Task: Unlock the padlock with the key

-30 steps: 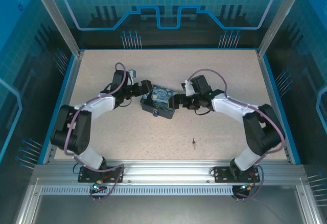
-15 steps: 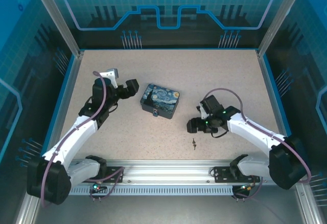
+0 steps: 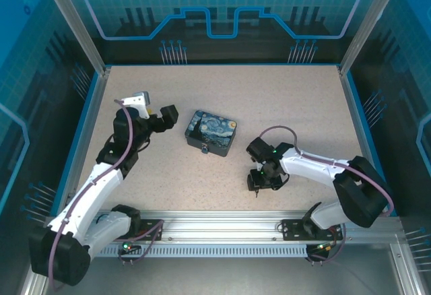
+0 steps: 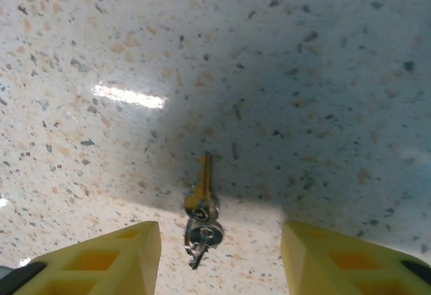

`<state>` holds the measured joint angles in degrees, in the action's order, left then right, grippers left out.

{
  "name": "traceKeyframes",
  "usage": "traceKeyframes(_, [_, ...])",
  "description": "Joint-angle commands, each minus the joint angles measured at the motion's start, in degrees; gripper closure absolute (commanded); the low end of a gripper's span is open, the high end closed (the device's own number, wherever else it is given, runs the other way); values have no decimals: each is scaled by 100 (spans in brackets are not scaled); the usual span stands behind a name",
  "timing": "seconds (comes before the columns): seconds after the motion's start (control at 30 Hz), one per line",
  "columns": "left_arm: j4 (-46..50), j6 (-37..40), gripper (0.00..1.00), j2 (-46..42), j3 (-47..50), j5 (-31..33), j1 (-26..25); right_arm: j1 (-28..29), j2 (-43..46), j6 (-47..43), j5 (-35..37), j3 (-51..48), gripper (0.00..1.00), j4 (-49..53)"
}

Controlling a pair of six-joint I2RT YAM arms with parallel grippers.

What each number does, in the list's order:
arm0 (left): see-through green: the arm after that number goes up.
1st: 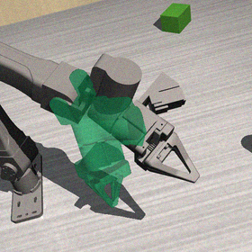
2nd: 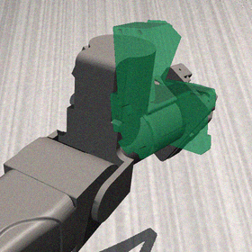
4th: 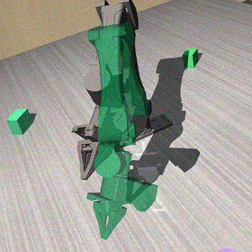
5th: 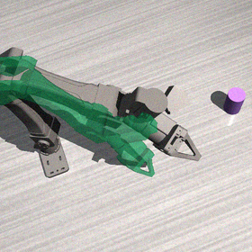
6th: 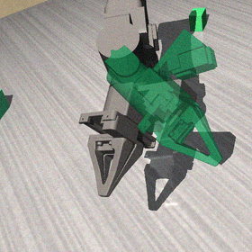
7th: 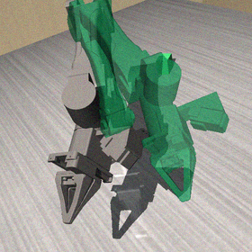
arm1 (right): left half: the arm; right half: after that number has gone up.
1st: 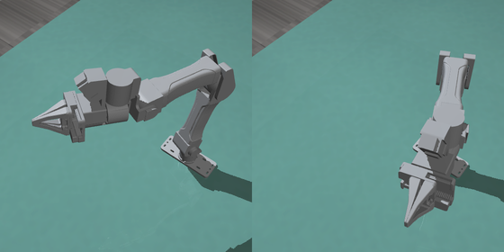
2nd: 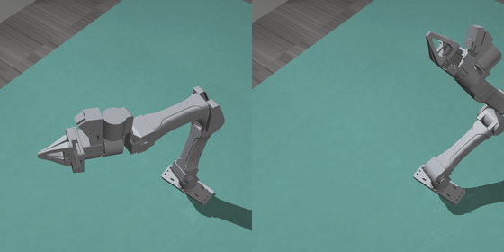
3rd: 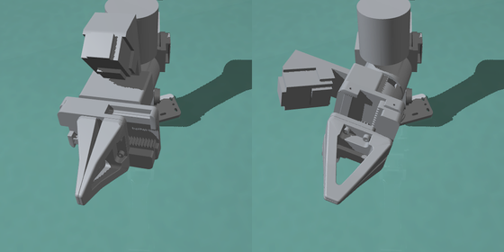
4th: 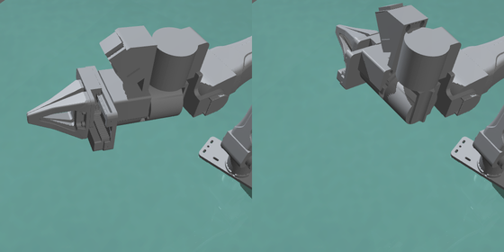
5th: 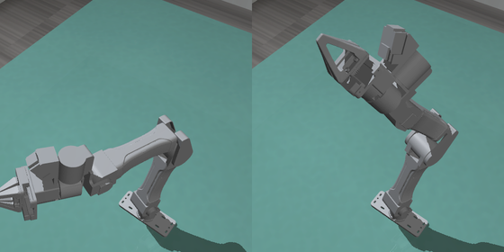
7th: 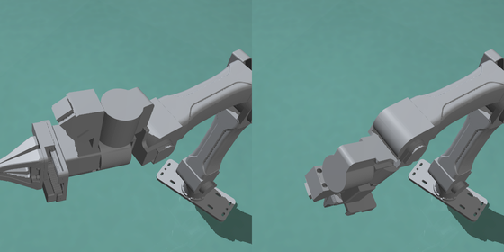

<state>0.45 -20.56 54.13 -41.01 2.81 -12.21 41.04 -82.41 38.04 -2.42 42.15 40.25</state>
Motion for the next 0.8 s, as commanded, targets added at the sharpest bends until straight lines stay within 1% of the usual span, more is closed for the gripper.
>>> traceKeyframes(0.0, [66, 128, 1, -146, 119, 75, 52, 168, -210, 150, 167, 221, 54, -28])
traceKeyframes(0.17, [87, 120, 1, -158, 147, 75, 52, 287, -490, 167, 241, 329, 64, -17])
traceKeyframes(0.33, [72, 113, 1, -139, 114, 52, 52, 297, -557, 195, 229, 234, 75, -105])
traceKeyframes(0.6, [126, 140, 1, -126, 48, 68, 54, 305, -609, 221, 111, 57, 85, -250])
traceKeyframes(0.77, [218, 187, 1, -138, -19, 79, 52, 303, -447, 140, 219, 122, 91, -128])
